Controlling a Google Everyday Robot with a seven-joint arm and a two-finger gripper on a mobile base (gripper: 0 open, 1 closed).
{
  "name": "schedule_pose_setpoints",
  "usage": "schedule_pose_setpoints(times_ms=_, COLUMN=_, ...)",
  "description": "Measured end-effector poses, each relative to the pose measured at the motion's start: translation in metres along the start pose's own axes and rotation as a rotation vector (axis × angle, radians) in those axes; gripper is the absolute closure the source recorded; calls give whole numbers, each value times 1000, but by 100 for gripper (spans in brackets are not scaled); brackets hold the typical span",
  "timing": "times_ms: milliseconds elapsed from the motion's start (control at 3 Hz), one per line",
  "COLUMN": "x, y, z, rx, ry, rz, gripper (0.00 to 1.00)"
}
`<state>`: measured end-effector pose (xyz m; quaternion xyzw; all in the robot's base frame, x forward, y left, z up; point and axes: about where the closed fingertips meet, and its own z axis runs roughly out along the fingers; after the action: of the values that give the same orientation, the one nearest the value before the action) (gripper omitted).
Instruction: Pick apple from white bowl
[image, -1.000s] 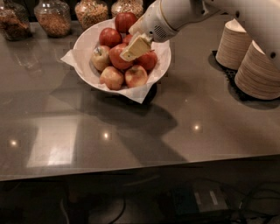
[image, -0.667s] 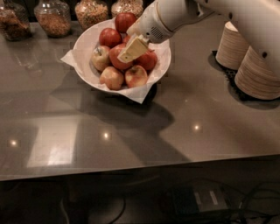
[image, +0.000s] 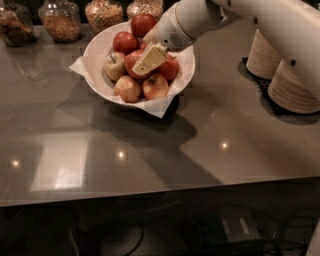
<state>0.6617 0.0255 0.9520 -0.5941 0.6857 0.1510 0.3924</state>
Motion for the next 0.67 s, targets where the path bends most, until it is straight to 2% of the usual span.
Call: schedule_pose_setpoints(times_ms=667, x=4, y=1, z=19, rx=-36, ry=15, rz=13, gripper=34)
